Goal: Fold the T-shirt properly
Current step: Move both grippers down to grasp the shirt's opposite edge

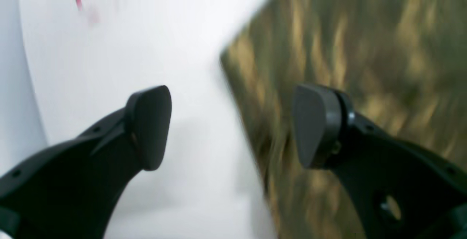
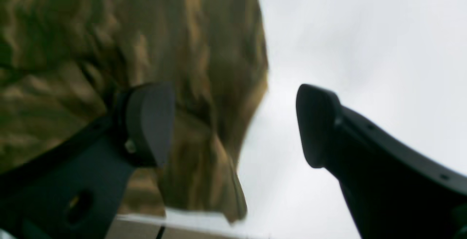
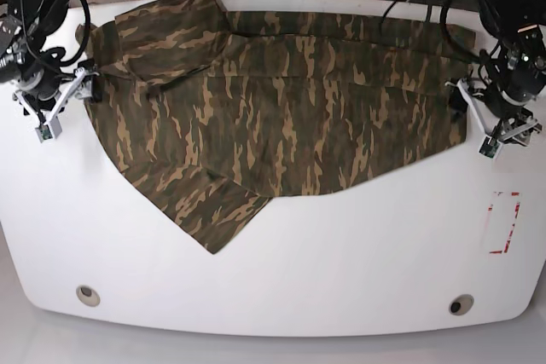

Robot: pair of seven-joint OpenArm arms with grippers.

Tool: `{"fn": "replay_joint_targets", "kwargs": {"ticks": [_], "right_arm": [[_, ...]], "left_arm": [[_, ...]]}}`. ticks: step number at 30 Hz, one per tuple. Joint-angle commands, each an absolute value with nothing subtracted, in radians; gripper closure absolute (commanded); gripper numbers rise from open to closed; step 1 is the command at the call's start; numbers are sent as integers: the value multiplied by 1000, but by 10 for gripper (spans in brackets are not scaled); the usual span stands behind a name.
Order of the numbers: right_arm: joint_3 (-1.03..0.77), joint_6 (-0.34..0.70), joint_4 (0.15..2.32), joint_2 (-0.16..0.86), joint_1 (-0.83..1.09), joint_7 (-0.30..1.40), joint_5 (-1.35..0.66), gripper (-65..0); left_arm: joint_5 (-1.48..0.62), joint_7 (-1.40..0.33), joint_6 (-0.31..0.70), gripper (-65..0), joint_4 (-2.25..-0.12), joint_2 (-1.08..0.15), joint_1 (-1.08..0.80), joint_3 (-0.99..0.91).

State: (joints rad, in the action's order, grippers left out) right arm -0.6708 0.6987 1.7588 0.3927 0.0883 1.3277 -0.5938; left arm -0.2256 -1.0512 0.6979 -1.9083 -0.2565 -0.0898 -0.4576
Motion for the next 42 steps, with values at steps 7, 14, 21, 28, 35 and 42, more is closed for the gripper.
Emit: {"fn": "replay_joint_targets", "kwargs": {"ticks": [7, 14, 21, 28, 35, 42], "right_arm": [[-616, 698, 1552, 435, -70, 1233, -599, -482], [-513, 698, 1325, 484, -208, 1136, -599, -482], [-343, 698, 1095, 544, -308, 924, -599, -482], [-162, 698, 837, 601, -398, 690, -599, -482], [-31, 698, 785, 591, -404, 613, -607, -482], [-27, 698, 785, 521, -404, 615, -601, -480]], "left_arm": [[-228, -1036, 698, -486, -1730, -266, 79, -377], [-228, -1001, 622, -485, -1603, -265, 191, -377], [-228, -885, 587, -485, -1501, -265, 191, -377], [-228, -822, 578, -485, -1460, -265, 185, -383], [-228, -820, 576, -489, -1409, -265, 173, -449], [-231, -820, 576, -490, -1354, -263, 176, -483]]}}
